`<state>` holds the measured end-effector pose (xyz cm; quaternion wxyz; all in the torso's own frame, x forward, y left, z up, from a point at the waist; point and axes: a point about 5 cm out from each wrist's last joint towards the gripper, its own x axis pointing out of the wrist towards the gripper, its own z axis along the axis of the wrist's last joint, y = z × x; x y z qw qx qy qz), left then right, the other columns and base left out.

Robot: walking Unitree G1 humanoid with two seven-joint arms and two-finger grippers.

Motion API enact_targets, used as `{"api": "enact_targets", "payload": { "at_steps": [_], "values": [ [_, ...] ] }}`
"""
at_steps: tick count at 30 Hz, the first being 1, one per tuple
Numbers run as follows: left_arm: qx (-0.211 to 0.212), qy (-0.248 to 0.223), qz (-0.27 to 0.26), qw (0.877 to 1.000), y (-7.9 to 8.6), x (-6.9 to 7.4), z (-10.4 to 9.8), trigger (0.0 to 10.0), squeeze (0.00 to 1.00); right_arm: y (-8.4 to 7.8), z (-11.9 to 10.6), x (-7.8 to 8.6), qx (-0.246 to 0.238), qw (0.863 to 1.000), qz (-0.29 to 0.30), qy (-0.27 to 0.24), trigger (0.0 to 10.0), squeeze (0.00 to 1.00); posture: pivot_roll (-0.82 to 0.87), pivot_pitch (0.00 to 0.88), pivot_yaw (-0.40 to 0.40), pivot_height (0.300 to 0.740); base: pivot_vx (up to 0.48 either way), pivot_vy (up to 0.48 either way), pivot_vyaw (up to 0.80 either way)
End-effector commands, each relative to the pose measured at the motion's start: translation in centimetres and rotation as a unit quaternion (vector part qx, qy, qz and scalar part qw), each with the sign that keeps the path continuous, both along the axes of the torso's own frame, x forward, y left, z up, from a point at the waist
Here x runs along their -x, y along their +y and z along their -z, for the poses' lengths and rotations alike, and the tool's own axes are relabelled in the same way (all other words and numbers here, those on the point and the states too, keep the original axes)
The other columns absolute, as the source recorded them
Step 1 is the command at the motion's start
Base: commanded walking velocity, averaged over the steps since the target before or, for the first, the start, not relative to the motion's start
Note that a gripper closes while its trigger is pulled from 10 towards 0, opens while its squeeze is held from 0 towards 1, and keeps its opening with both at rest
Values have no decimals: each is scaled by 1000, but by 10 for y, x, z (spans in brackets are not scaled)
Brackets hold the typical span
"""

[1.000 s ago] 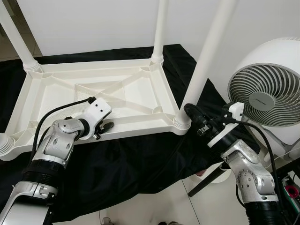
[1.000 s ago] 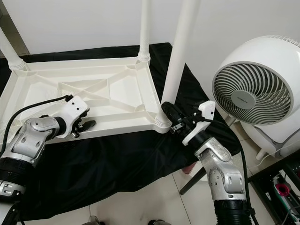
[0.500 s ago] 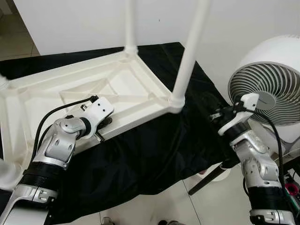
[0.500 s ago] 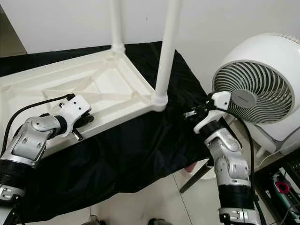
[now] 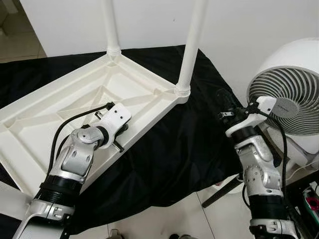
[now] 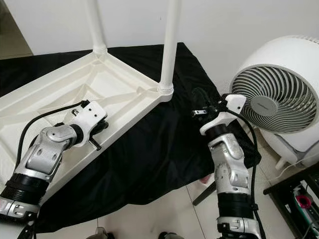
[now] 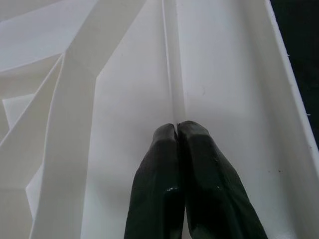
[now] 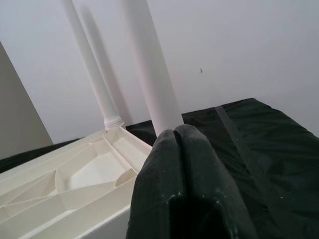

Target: Building children table

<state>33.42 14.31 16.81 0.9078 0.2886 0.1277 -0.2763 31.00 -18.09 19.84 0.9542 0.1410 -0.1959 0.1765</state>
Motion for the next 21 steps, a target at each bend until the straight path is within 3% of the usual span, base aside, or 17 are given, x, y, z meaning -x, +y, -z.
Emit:
{"api": "enact_targets", "payload": {
  "at_steps": [1, 4, 5, 11, 12, 21],
  "values": [
    [-12, -39, -47, 998, 4, -5, -1, 10000, 0, 1, 4, 2, -4, 1000, 6, 1, 10000, 0, 76, 121, 2, 740, 0, 0, 0],
    [0, -48, -48, 998, 5, -6, -5, 10000, 0, 0, 5, 3, -7, 1000, 10, 2, 10000, 0, 70, 122, 4, 740, 0, 0, 0],
    [17, -56, -51, 997, 7, -8, -10, 10000, 1000, -2, 7, 3, -10, 1000, 16, 5, 10000, 0, 67, 123, 3, 740, 0, 0, 0],
    [32, -63, -48, 996, 8, -8, -20, 10000, 1000, -4, 9, 5, -15, 1000, 24, 8, 10000, 0, 62, 123, 4, 740, 0, 0, 0],
    [43, -69, -33, 996, 4, -5, -26, 10000, 0, -4, 10, 6, -15, 1000, 24, 10, 10000, 0, 64, 123, 4, 740, 0, 0, 0],
    [70, -40, 74, 994, -6, 16, -38, 10000, 0, 0, 14, 8, -16, 999, 22, 17, 10000, 0, 71, 127, 2, 740, 0, 0, 0]
  ]
}}
